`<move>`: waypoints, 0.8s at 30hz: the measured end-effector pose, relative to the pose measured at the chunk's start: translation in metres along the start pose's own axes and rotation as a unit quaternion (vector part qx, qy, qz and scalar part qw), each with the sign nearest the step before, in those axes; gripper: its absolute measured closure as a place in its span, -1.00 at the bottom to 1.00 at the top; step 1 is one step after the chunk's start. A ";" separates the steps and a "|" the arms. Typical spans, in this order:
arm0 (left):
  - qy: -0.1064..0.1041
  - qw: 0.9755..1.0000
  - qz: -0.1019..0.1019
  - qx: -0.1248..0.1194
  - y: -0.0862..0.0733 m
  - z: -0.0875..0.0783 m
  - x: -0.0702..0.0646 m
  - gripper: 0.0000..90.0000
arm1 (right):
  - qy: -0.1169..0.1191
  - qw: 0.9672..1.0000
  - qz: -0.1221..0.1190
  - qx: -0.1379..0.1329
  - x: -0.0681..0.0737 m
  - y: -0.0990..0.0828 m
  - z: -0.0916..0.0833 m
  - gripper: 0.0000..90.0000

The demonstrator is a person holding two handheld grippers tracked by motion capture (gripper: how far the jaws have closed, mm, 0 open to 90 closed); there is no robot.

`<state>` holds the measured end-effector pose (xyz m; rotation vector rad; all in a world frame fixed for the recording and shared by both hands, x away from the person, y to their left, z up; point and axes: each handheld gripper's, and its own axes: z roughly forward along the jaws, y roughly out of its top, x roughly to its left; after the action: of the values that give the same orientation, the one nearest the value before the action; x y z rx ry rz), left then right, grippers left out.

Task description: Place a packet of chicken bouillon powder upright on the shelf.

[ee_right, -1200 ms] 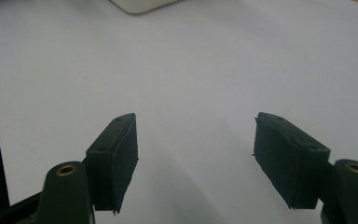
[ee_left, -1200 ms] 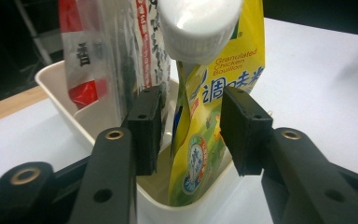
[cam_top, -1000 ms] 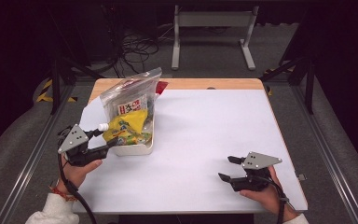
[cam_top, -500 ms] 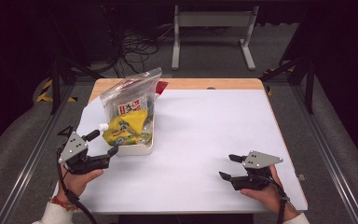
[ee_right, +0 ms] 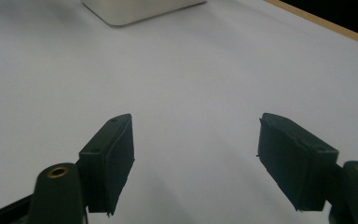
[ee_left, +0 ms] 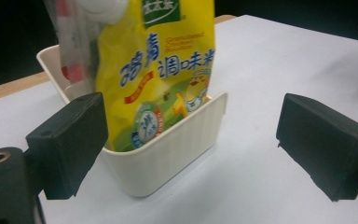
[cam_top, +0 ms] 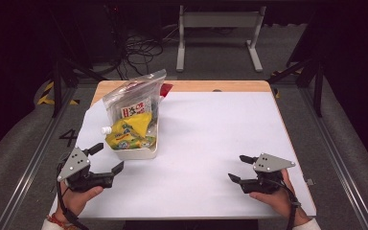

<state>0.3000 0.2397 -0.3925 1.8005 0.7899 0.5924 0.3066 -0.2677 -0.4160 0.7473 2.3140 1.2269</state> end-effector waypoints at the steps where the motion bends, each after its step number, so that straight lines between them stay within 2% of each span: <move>1: -0.007 1.000 0.000 0.000 -0.001 0.000 -0.004 -0.78 | -0.002 1.000 -0.002 0.001 0.000 0.000 0.000 -0.41; 6: -0.019 1.000 0.011 0.007 -0.002 0.004 -0.013 -0.78 | -0.008 1.000 -0.003 0.000 -0.001 0.000 -0.002 -0.43; 7: -0.031 0.999 0.009 0.012 -0.003 0.009 -0.018 -0.78 | -0.010 1.000 -0.004 0.000 -0.001 0.000 -0.002 -0.44; 9: -0.035 0.999 0.022 0.024 -0.005 0.014 -0.023 -0.78 | -0.012 1.000 -0.005 0.001 -0.002 0.000 -0.003 -0.45; 13: -0.050 0.998 0.027 0.034 -0.008 0.023 -0.030 -0.78 | -0.014 1.000 -0.006 0.003 -0.002 -0.001 -0.002 -0.46; 17: -0.069 0.995 0.047 0.058 -0.012 0.037 -0.040 -0.78 | -0.021 1.000 -0.009 0.003 -0.001 -0.002 -0.004 -0.50; 19: -0.086 0.993 0.049 0.067 -0.015 0.044 -0.045 -0.78 | -0.024 1.000 -0.008 0.002 -0.001 -0.003 -0.006 -0.53; 22: -0.099 0.989 0.065 0.089 -0.018 0.055 -0.052 -0.78 | -0.030 0.999 -0.011 0.005 -0.002 -0.005 -0.007 -0.58; 24: -0.111 0.987 0.059 0.098 -0.021 0.061 -0.054 -0.78 | -0.040 0.999 -0.016 0.008 -0.001 -0.007 -0.009 -0.62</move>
<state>0.3032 0.1670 -0.4348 2.0631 0.6084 0.3924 0.3006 -0.2770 -0.4168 0.7477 2.2648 1.1442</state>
